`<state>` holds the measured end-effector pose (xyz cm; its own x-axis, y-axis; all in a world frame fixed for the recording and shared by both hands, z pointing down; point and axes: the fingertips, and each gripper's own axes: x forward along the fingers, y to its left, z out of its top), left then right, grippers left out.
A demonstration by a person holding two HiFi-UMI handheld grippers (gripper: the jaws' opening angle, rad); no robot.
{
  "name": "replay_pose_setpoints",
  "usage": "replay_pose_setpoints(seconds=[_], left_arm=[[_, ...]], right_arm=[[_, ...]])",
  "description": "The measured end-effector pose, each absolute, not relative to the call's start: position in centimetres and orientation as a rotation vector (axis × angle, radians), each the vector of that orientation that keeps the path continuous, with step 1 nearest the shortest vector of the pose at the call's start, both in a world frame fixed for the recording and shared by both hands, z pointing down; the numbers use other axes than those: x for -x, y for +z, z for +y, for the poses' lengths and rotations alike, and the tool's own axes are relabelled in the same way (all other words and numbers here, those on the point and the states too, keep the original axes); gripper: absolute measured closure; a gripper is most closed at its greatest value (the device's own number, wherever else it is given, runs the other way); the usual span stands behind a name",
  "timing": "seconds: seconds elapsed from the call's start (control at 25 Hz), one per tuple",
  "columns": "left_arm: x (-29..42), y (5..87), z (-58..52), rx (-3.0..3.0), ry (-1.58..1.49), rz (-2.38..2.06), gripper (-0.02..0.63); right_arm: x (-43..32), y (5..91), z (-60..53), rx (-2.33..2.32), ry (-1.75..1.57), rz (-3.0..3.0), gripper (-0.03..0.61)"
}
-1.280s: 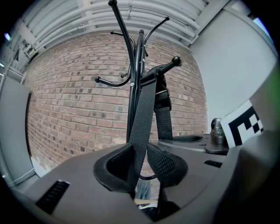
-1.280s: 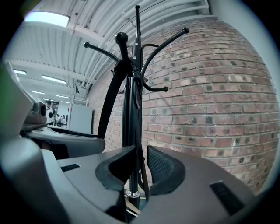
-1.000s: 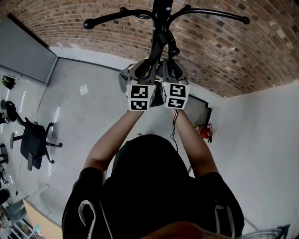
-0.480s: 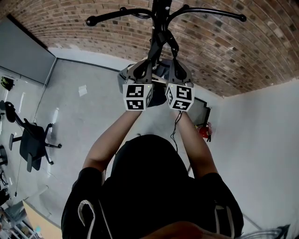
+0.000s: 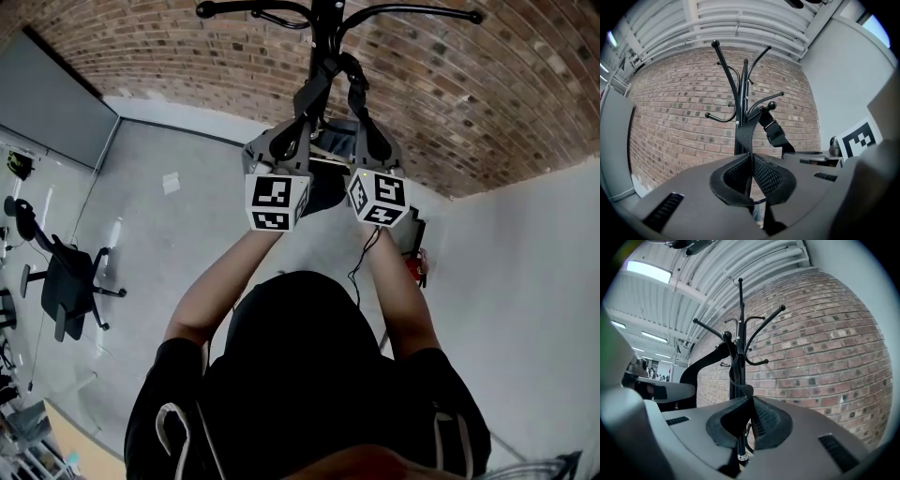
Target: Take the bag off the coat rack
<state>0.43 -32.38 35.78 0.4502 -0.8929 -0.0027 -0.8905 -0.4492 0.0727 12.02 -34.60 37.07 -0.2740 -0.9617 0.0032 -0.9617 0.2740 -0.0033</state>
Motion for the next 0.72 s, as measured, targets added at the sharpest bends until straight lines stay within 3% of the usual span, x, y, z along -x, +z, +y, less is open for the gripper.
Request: replay_pose_setpoints(seconds=[0.72], left_arm=[[-0.2, 30.2, -28.4, -2.626, -0.272, -1.625, 0.591]], right_arm=[[-13.9, 31.3, -29.7, -1.949, -0.014, -2.590, 0.557]])
